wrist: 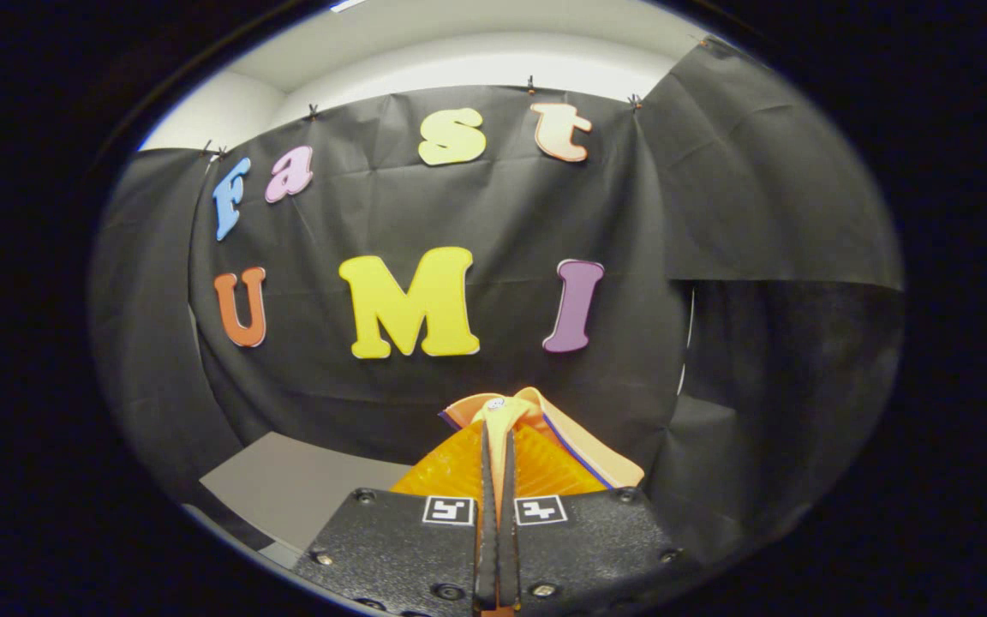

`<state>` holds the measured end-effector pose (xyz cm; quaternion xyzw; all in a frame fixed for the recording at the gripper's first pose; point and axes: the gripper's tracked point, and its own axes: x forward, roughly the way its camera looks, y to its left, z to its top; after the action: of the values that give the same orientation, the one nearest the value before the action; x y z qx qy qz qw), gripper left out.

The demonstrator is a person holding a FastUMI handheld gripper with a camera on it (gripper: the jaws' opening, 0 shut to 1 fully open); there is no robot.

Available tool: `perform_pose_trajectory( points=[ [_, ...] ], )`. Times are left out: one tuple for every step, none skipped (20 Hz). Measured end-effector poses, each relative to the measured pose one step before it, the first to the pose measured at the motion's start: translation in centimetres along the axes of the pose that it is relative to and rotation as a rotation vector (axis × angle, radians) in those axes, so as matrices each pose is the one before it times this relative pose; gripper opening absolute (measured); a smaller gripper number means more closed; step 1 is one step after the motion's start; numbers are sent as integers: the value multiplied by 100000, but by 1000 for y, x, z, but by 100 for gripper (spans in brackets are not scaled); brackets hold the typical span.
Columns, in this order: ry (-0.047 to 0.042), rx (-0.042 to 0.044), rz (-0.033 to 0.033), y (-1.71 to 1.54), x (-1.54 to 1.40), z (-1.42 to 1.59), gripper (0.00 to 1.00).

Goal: Put the clothes into the washing machine and then close the washing machine lid.

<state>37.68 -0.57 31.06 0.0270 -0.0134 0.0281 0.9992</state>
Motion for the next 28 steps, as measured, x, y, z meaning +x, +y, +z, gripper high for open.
perform_pose_trajectory(
  points=[
    [1557, 390, 159, -466, 690, -761, 4],
    [1197, 314, 221, -442, 501, -677, 4],
    [1478, 184, 183, -497, 556, -894, 4],
    [1587, 387, 237, -372, 659, -933, 4],
    [2194, 708, 234, -350, 640, -1187, 4],
    [1753, 549, 63, -287, 689, -986, 4],
    [2109, 493, 27, -368, 663, -1268, 4],
    [2384, 257, -64, -240, 835, -1330, 4],
    [2004, 149, 103, -171, 741, -1191, 4],
    [2767, 97, 34, -267, 886, -1452, 4],
    [3114, 577, 116, -305, 914, -1540, 4],
    [2859, 976, -51, -301, 874, -1316, 4],
    [2412, 542, -235, -385, 922, -1256, 4],
    [2941, 571, -606, -340, 848, -1147, 4],
    [2271, 645, -71, -229, 968, -1192, 4],
    [2517, 527, -91, -298, 959, -1141, 4],
    [2910, 243, -495, -374, 909, -1247, 4],
    [1985, 119, -357, -69, 977, -811, 4],
    [2818, -429, -921, -211, 954, -1232, 4],
    [2165, -314, -484, -66, 966, -836, 4],
    [2782, -40, -480, -63, 1100, -1073, 5],
    [2556, 49, -299, 117, 1057, -851, 4],
    [2682, 250, -486, 31, 1312, -860, 4],
    [1887, 692, 33, 161, 1007, -594, 4],
    [2799, 963, -20, -435, 770, -897, 4],
    [2161, 975, 232, -346, 378, -815, 4],
    [2933, 868, -80, -431, 676, -983, 4],
    [2673, 60, -367, -177, 457, -705, 4]
  ],
)
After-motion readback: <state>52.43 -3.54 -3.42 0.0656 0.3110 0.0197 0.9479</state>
